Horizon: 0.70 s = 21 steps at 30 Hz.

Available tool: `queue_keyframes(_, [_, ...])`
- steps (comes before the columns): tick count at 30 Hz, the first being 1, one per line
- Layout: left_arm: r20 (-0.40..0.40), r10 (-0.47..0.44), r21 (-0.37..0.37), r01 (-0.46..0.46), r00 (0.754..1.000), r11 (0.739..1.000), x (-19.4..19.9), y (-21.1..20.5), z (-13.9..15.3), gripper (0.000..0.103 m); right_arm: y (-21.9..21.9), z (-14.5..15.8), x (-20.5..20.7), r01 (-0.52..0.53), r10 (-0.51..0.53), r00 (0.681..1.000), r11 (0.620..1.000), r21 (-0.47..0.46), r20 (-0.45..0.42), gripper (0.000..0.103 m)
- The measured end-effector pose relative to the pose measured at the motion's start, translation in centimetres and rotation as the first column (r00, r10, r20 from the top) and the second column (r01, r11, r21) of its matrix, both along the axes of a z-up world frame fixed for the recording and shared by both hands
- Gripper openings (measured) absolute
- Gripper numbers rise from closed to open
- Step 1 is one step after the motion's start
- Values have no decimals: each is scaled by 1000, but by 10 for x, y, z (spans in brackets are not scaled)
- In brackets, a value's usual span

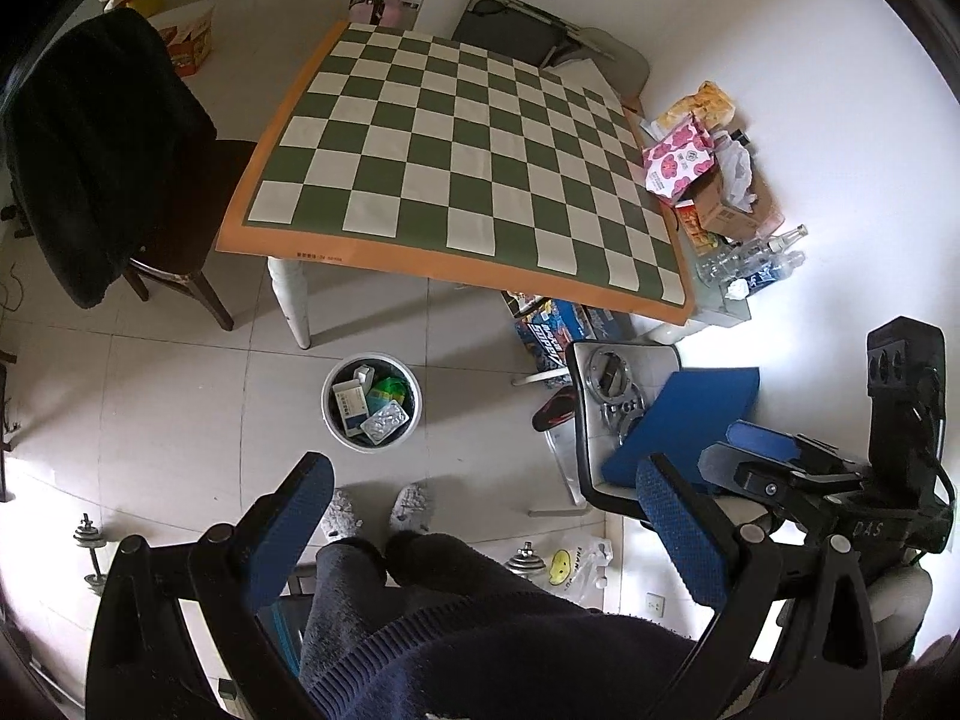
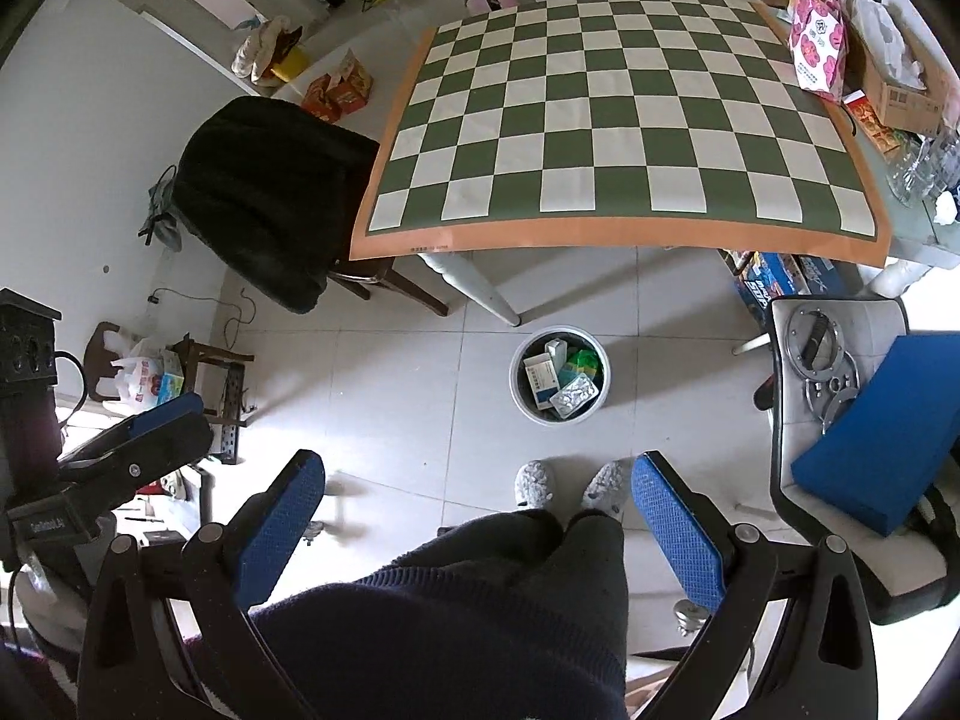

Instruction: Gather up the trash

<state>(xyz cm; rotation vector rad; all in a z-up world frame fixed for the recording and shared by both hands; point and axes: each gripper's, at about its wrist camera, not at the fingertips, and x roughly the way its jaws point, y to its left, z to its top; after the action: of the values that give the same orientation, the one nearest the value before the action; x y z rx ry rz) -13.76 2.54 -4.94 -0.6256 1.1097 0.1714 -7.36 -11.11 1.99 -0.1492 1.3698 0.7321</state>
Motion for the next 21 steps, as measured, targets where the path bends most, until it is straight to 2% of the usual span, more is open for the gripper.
queue_keyframes(21, [17,-6,-21,6,1000,1000,-6,-4,2,103,4,7,-10,-20,21,999,1000,21,-25,103])
